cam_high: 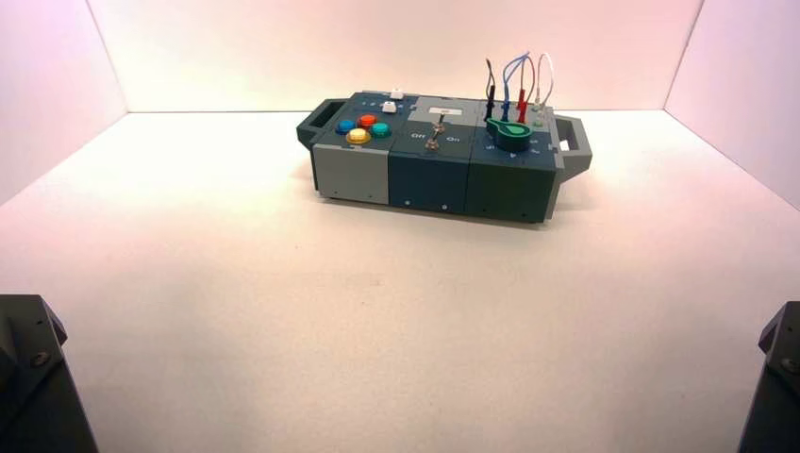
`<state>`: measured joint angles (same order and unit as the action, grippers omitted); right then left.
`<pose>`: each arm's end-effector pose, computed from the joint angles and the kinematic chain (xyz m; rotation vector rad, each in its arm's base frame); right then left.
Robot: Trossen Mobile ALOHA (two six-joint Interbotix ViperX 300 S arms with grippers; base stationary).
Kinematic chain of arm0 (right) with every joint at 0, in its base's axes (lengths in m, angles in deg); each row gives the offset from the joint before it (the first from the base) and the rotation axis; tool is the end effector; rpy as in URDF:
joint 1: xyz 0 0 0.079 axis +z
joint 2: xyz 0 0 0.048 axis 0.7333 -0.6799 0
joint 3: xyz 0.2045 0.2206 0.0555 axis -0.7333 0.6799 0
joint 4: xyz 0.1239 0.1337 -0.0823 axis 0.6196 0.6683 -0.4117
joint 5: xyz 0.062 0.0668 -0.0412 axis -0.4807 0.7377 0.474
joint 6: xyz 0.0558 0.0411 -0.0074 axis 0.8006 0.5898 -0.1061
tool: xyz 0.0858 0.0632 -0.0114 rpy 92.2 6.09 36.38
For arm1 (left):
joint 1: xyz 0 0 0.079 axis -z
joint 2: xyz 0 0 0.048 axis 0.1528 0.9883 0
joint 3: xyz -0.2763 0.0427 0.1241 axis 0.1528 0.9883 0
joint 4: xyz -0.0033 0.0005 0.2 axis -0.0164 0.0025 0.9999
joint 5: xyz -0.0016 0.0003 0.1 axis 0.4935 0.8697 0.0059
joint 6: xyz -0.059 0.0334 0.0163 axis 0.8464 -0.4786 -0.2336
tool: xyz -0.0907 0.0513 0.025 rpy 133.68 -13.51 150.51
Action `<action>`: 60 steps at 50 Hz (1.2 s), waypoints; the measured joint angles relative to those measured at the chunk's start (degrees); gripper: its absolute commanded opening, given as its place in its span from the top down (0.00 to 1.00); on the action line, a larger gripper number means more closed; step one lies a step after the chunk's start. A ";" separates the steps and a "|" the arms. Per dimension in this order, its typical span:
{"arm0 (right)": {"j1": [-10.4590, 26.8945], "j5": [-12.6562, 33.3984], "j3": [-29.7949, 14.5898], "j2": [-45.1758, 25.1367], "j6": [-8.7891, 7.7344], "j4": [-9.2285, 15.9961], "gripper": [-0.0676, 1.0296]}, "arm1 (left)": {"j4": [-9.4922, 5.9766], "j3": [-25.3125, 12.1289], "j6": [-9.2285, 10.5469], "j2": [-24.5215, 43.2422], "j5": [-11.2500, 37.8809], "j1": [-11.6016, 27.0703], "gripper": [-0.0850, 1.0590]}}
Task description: Open both grippers.
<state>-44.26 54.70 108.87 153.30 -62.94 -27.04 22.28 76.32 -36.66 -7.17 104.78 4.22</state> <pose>0.1593 0.0154 0.2744 0.0748 0.2400 0.0828 0.1575 -0.0340 0.3040 -0.1236 0.1426 -0.2048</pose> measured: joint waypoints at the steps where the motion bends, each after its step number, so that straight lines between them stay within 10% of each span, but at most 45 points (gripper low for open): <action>1: 0.00 0.00 0.00 0.00 0.00 0.00 0.96 | 0.00 0.00 -0.09 0.00 0.00 0.00 0.95; 53: 1.49 0.09 0.00 -2.29 -0.18 0.26 0.95 | 0.09 0.00 -0.70 0.70 -0.09 0.00 0.95; 56: 1.58 0.09 0.00 -2.29 -0.18 0.18 0.84 | 0.00 0.00 -0.62 0.79 0.53 -0.09 0.83; 60: 1.67 -0.18 0.00 -2.29 -0.09 0.18 0.53 | -0.09 0.00 -0.62 1.05 1.14 0.00 0.23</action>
<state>-42.59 54.53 108.87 151.02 -63.03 -26.86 22.19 76.32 -37.27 -6.12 105.92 4.22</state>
